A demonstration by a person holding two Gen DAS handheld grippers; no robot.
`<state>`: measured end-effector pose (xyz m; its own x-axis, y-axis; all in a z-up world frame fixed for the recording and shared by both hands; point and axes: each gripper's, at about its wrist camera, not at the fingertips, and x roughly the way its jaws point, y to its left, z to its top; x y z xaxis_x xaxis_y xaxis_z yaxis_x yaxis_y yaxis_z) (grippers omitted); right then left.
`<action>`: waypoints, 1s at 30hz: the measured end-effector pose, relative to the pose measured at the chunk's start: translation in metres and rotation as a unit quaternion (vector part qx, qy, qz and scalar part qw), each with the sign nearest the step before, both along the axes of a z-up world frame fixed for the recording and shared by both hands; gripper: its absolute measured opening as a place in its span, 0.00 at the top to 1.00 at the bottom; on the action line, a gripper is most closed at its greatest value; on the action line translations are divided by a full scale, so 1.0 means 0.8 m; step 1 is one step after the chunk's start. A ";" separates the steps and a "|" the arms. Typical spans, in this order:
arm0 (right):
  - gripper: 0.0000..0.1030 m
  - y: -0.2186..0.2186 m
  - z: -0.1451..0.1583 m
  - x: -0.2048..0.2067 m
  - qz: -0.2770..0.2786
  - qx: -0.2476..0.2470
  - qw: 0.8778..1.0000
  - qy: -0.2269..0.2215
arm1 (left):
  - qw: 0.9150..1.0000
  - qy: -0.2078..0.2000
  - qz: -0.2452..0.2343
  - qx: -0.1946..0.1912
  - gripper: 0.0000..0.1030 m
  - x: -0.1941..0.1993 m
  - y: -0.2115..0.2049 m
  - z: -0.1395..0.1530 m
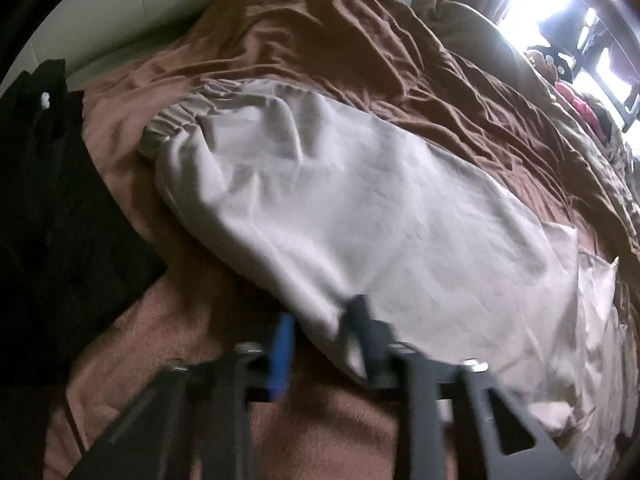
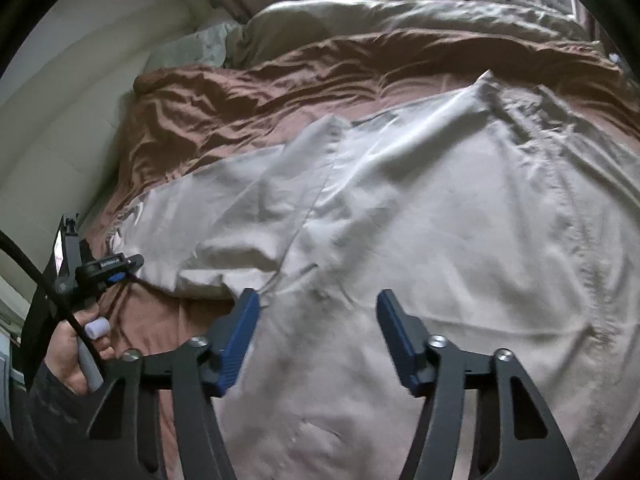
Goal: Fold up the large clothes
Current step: 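Grasp the jacket sleeve with the left gripper and fold it across the body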
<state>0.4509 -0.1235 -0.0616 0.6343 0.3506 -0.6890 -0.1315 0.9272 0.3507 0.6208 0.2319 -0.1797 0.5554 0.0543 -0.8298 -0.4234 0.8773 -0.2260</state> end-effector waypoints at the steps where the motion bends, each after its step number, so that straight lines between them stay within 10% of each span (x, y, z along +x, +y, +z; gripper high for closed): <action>1: 0.54 0.005 -0.005 0.009 0.006 0.007 1.000 0.009 | 1.000 -0.007 -0.001 -0.005 0.92 0.000 0.000 0.006; 12: 0.74 0.046 -0.076 0.081 0.022 0.027 0.996 0.083 | 0.987 -0.151 -0.058 0.023 0.97 -0.015 -0.038 0.159; 25: 0.74 -0.019 -0.035 0.038 0.013 0.062 0.997 0.053 | 0.959 -0.231 -0.165 0.023 0.97 -0.038 -0.147 0.281; 30: 0.49 -0.079 -0.018 -0.009 -0.009 0.076 0.997 0.033 | 0.945 -0.242 -0.217 0.026 0.97 -0.042 -0.205 0.300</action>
<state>0.4439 -0.1871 -0.0760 0.5968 0.4429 -0.6691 -0.0872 0.8648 0.4946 0.5870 0.0683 0.0600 0.8484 -0.2325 -0.4756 0.1210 0.9598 -0.2532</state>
